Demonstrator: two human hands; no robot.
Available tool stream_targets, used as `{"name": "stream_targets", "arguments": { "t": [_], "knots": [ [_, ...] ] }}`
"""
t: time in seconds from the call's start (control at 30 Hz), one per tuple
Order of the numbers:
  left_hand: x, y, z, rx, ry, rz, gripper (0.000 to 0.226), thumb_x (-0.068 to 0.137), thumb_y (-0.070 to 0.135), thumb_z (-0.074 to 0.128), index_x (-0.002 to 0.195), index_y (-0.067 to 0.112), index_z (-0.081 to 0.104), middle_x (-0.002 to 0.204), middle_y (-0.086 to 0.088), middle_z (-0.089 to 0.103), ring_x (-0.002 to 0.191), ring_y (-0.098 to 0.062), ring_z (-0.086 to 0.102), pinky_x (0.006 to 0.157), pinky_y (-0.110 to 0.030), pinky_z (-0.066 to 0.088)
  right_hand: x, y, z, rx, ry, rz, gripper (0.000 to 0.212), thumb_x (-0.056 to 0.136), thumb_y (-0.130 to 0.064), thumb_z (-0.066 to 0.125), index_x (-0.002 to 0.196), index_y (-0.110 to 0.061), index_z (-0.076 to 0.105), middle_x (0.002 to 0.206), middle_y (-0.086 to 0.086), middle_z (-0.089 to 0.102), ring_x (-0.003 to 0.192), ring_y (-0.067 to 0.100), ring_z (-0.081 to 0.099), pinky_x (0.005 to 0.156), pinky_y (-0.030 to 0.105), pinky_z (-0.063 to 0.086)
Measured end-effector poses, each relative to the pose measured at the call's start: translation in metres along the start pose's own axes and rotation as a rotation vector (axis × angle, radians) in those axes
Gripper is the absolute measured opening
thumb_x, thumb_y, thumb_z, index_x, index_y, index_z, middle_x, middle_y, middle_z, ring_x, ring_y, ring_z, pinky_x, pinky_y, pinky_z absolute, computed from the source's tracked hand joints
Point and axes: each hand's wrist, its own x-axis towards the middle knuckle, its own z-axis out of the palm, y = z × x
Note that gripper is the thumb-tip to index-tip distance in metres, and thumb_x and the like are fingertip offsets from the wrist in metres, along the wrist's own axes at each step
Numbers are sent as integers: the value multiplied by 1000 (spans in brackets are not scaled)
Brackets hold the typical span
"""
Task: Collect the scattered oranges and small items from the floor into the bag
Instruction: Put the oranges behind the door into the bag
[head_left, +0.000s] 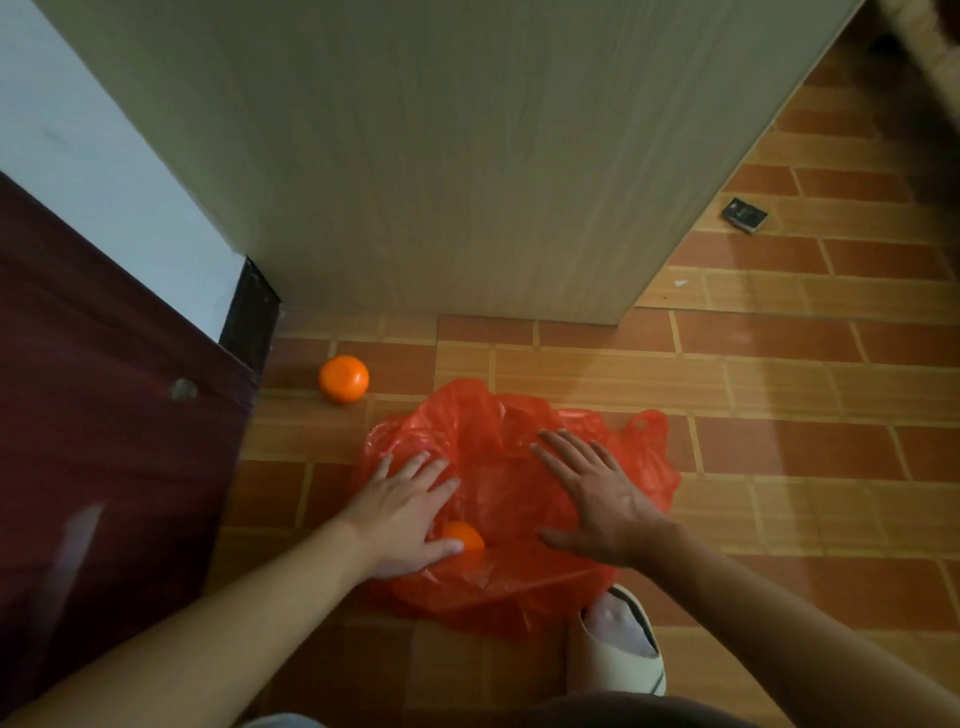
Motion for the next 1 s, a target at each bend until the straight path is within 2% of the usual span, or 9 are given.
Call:
{"name": "stream_targets", "arguments": {
  "t": [0.17, 0.3, 0.4, 0.57, 0.73, 0.83, 1.0],
  "knots": [
    [-11, -11, -10, -58, 212, -75, 75, 99, 70, 32, 160, 28, 29, 170, -2, 21, 159, -25, 11, 127, -55, 12, 31, -27, -32, 24, 111, -84, 103, 84, -77, 53, 165, -29, 10, 173, -3, 5, 160, 20, -1, 128, 49, 12],
    [-28, -35, -14, -68, 311, -177, 75, 95, 69, 28, 156, 26, 38, 165, -6, 32, 156, -27, 21, 125, -56, 19, 69, -55, -50, 6, 160, -184, 98, 86, -75, 52, 164, -28, 15, 172, 1, 12, 159, 24, 8, 127, 49, 14],
    [-43, -50, -11, -90, 336, -263, 84, 86, 71, 23, 154, 25, 43, 161, -8, 39, 153, -30, 29, 121, -58, 25, 98, -73, -57, -33, 161, -239, 95, 88, -73, 53, 163, -27, 18, 171, 3, 15, 158, 26, 12, 126, 50, 16],
    [-64, -65, -7, -112, 351, -390, 81, 84, 69, 26, 150, 25, 49, 157, -7, 45, 148, -30, 38, 115, -57, 35, 143, -97, -54, -82, 120, -303, 92, 87, -68, 57, 161, -25, 22, 169, 6, 21, 154, 29, 22, 122, 52, 27],
    [-92, -86, -1, -120, 390, -452, 65, 91, 58, 42, 145, 25, 55, 149, -4, 52, 134, -27, 51, 107, -50, 43, 193, -124, -42, -108, 55, -341, 90, 87, -58, 64, 161, -24, 24, 166, 7, 26, 148, 33, 33, 114, 51, 37],
    [-108, -97, 8, -161, 401, -468, 53, 95, 49, 53, 143, 26, 54, 146, 2, 51, 131, -23, 52, 103, -42, 47, 226, -145, -37, -165, 17, -373, 91, 88, -53, 68, 161, -23, 25, 167, 8, 23, 144, 37, 38, 110, 49, 40],
    [-130, -102, 15, -224, 396, -496, 49, 98, 43, 55, 143, 25, 54, 145, 3, 50, 131, -22, 51, 103, -41, 48, 274, -175, -37, -331, -44, -427, 100, 87, -48, 74, 163, -23, 15, 169, 10, 14, 149, 36, 29, 112, 52, 40]
  ]
}}
